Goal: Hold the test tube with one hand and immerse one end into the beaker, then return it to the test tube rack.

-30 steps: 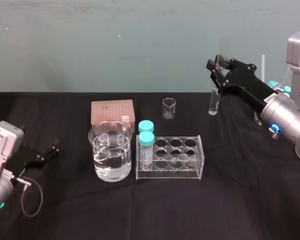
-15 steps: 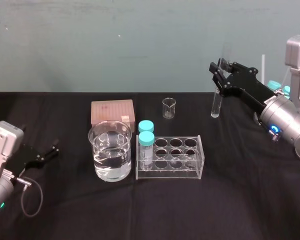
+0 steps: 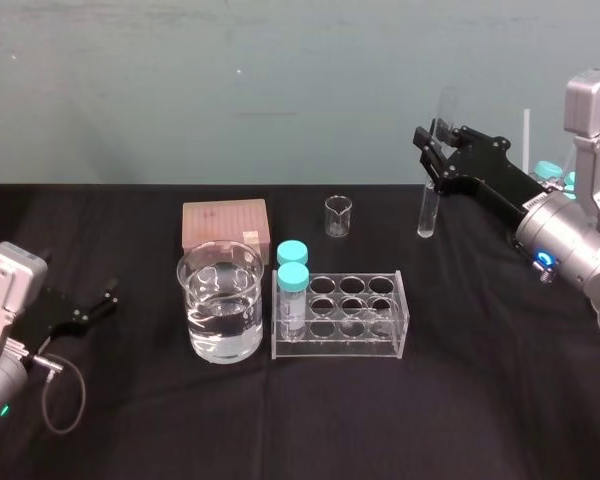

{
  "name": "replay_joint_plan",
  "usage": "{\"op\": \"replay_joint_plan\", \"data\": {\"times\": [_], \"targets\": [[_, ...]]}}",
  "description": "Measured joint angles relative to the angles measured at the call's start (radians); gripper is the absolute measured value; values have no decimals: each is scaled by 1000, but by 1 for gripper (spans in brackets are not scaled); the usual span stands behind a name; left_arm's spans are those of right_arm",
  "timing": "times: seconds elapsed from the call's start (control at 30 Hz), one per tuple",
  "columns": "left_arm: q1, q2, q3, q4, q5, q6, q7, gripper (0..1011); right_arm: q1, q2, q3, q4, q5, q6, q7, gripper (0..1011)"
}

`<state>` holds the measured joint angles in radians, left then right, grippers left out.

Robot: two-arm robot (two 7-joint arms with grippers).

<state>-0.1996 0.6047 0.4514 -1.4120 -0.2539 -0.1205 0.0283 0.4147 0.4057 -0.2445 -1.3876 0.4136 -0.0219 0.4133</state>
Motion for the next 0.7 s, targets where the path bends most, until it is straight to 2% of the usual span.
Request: {"op": "replay_joint_plan", "data": {"times": [0.7], "targets": [[0, 0, 0, 0, 0, 0, 0, 1000, -10, 2, 0, -4, 0, 13, 0, 236]]}}
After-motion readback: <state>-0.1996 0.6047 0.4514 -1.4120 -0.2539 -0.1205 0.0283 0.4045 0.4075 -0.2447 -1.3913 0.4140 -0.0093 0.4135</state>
